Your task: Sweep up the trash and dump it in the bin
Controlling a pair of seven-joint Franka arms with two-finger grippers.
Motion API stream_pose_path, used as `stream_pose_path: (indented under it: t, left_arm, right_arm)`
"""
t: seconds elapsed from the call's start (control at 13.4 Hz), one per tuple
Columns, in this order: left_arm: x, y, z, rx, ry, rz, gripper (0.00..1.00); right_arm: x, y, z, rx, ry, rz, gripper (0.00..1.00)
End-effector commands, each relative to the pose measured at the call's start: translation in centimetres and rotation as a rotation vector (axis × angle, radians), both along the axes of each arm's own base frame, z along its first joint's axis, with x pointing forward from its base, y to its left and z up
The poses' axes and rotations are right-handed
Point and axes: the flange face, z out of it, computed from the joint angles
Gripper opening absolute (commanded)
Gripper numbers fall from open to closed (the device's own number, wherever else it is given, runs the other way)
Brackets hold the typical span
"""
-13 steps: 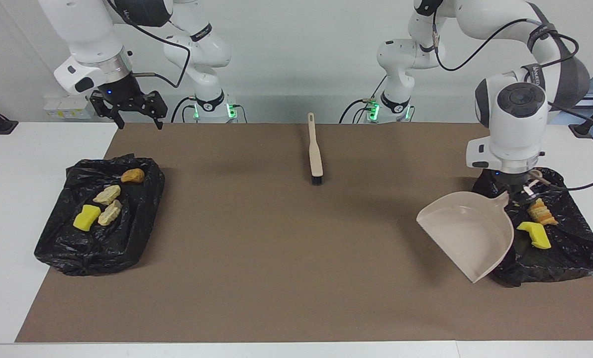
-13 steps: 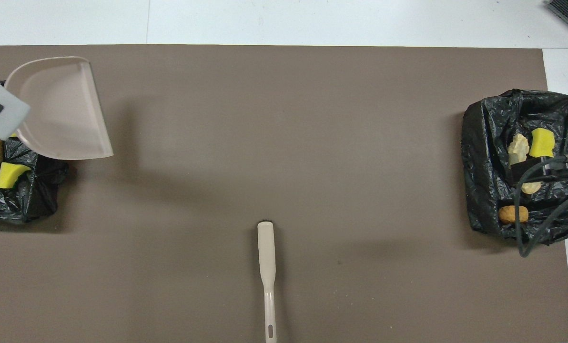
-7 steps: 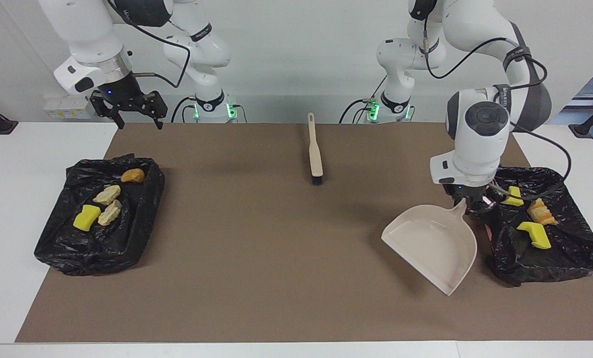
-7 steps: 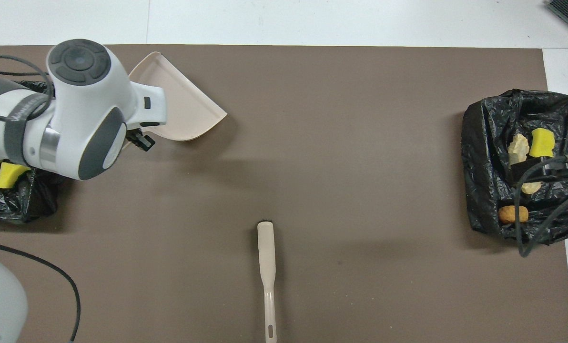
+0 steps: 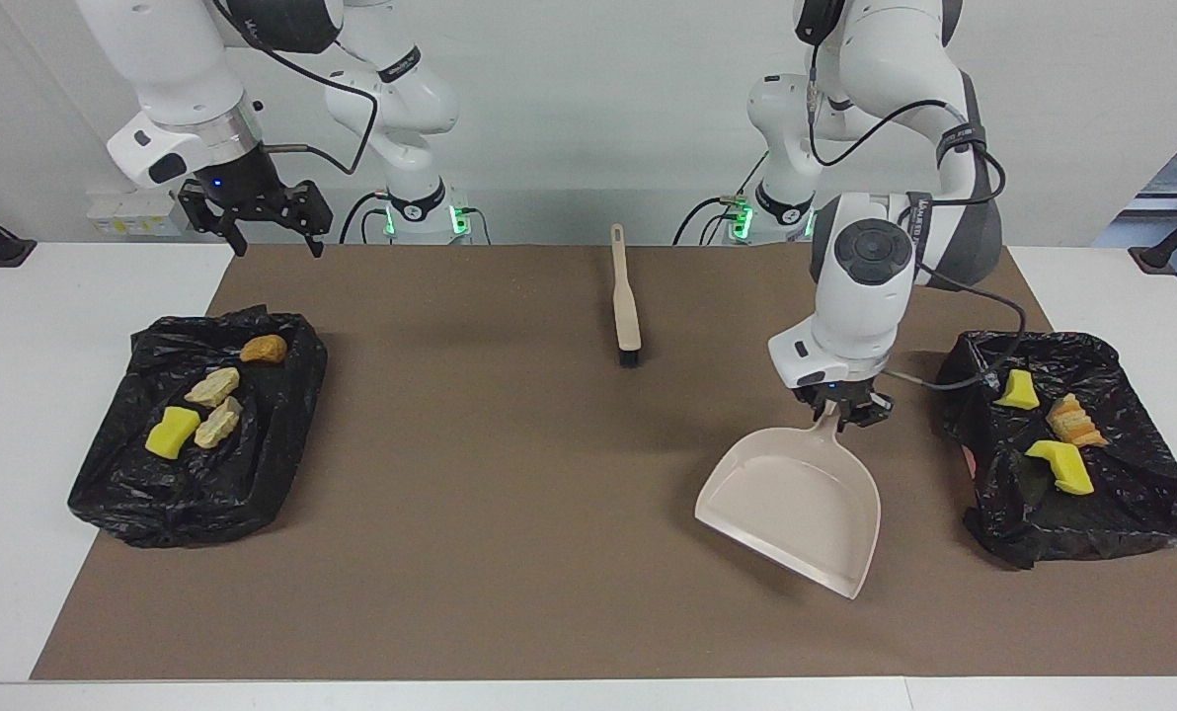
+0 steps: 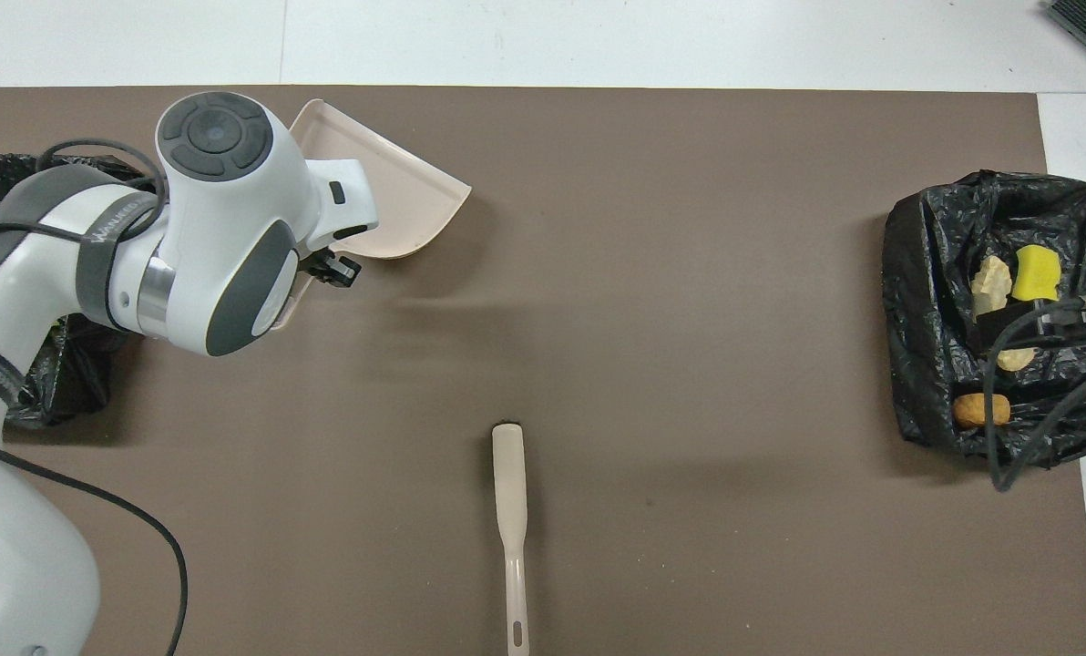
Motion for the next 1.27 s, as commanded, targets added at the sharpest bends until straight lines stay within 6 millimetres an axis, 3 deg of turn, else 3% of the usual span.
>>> stream_pose_path:
  t: [0.0,0.15,0.22,0.37,0.6,0.82,0.9,1.05,1.2]
  left_arm:
    - [-0.8,-3.0,-0.3,-0.034,-0.027,0.066,0.0]
    - [-1.9,-5.3,-0.4,-0.034,-0.02,0.045,0.0]
    - [-1.7,-5.5,-1.2,-0.031,-0.009,0.06,0.0]
    - [-1.7,-8.5,-3.2,-0.019,0.01,0.064,0.0]
    - [-1.7,-9.5,-5.3,-0.01,0.035,0.096,0.0]
    - [-2.1,-10.1,-5.3,-0.011,0.032,0.085,0.02]
    - [-2.1,-10.2,-5.2,-0.012,0.029,0.08,0.24]
    - [-2.0,-10.0,-5.2,-0.013,0.028,0.078,0.79]
    - [-2.0,-10.0,-4.7,-0.015,0.016,0.073,1.0]
  right_arm:
    - [0.1,0.1,0.2,0.009,-0.01,-0.015,1.0]
    - [0.1,0.1,0.2,0.009,-0.009,-0.015,1.0]
    - [0.1,0.1,0.2,0.009,-0.01,-0.015,1.0]
    - [0.1,0.2,0.2,0.011,-0.01,-0.013,1.0]
    - [0.1,0.1,0.2,0.009,-0.01,-0.015,1.0]
    - [0.1,0.1,0.2,0.009,-0.01,-0.015,1.0]
    - [0.1,0.1,0.2,0.009,-0.01,-0.015,1.0]
    - [0.1,0.2,0.2,0.009,-0.01,-0.013,1.0]
    - [0.1,0.1,0.2,0.009,-0.01,-0.015,1.0]
